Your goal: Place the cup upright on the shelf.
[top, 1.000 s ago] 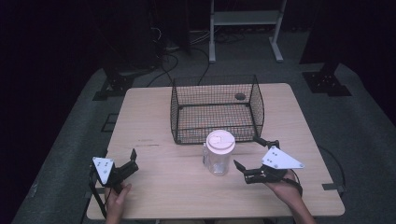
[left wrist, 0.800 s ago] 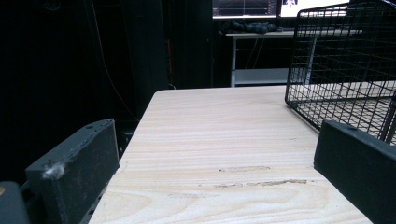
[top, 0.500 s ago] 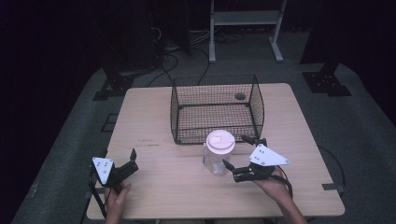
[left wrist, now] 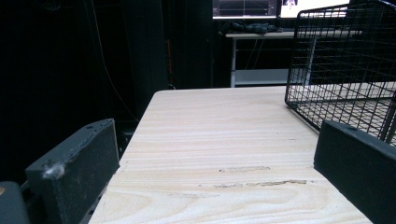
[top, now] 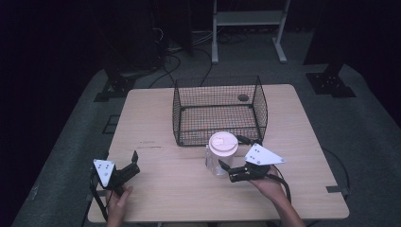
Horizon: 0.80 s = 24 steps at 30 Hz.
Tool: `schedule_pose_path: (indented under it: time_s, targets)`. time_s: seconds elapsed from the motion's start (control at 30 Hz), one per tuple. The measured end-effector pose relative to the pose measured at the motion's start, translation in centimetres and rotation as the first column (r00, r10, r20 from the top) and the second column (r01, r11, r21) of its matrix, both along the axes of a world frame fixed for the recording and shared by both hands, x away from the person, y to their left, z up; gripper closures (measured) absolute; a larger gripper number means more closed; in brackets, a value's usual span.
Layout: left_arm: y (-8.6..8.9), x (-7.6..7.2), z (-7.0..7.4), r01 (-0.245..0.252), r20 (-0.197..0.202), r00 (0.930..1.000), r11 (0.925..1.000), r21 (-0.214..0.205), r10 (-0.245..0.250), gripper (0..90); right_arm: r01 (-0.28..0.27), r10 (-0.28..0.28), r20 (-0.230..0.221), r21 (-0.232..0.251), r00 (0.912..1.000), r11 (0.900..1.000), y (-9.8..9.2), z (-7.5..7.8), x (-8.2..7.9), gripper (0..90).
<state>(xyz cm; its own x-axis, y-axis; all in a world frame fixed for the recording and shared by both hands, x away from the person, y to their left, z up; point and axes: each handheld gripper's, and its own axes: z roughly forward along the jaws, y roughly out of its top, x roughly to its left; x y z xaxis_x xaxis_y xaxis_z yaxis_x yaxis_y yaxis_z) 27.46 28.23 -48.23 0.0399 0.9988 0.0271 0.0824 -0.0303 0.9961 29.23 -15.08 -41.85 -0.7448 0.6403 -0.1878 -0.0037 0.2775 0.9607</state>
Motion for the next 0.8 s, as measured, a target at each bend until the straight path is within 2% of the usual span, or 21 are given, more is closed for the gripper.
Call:
schedule_pose_path:
  time_s: [0.5,0.57,0.8]
  targets:
    - [0.0,0.0,0.0,0.000,0.001,1.0000,1.0000,-0.004,0.000,0.0,-0.001,0.001,0.003,0.018,1.0000,0.9998,1.5,-0.4,1.0,1.8]
    - [0.0,0.0,0.0,0.001,0.001,1.0000,1.0000,-0.003,-0.001,0.0,0.005,-0.005,0.003,0.004,1.0000,1.0000,1.7,-0.4,1.1,1.8]
    - [0.0,0.0,0.0,0.000,0.000,1.0000,1.0000,-0.005,0.000,0.0,0.002,-0.002,0.007,0.004,1.0000,1.0000,1.8,-0.3,1.1,3.6]
